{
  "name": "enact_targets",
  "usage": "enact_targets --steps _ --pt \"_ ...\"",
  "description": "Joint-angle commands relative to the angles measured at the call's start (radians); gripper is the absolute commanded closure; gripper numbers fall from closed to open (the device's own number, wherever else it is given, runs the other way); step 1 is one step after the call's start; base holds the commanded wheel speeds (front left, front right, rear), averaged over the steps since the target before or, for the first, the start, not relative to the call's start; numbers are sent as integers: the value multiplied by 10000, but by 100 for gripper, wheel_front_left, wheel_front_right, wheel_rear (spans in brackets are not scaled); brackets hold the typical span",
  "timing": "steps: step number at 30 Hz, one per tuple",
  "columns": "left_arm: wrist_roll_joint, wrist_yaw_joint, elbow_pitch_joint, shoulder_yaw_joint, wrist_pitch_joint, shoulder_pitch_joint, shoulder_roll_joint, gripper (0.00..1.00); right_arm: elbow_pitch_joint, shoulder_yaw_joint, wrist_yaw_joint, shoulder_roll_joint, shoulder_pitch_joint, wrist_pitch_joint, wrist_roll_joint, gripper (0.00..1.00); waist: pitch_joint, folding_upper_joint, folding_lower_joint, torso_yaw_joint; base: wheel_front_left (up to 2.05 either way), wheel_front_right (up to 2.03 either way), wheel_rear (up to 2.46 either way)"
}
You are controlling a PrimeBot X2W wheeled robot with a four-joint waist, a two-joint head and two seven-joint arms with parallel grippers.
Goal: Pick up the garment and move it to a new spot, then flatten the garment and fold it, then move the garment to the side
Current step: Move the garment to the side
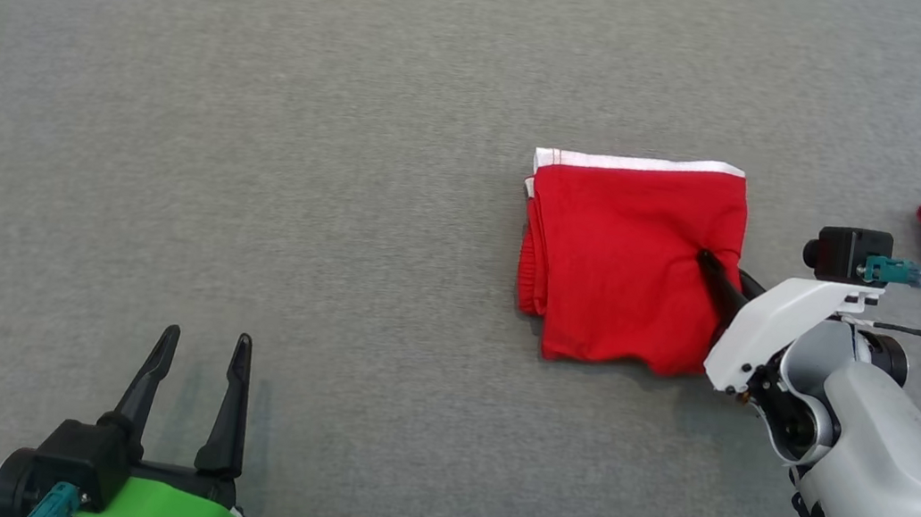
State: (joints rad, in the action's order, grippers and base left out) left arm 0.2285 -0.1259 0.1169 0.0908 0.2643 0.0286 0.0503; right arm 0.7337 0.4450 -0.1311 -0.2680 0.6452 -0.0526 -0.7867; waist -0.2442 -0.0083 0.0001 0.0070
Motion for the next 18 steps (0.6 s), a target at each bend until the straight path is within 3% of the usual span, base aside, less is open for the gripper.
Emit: enact_targets --steps 1,4,8,13,18 --pt "-106 17 -33 -31 -7 -49 10 0 41 43 10 -30 19 77 -51 100 90 83 -1 -1941 0 0 0" --pt "-261 -7 -71 -47 -6 -231 54 0 151 262 10 -104 37 303 -248 100 -136 83 -1 -2791 0 0 0" --pt "-387 -33 8 -23 -6 -440 202 0 338 461 9 -280 102 685 -397 100 -391 83 -1 -3402 0 0 0" --pt "-430 -43 110 25 -6 -520 262 0 233 788 7 -565 432 1031 -482 100 -522 83 -1 -3589 0 0 0" --pt "-298 -48 133 -135 -6 -482 217 0 -427 1149 7 -1260 828 1127 -547 100 -573 83 -1 -3419 0 0 0"
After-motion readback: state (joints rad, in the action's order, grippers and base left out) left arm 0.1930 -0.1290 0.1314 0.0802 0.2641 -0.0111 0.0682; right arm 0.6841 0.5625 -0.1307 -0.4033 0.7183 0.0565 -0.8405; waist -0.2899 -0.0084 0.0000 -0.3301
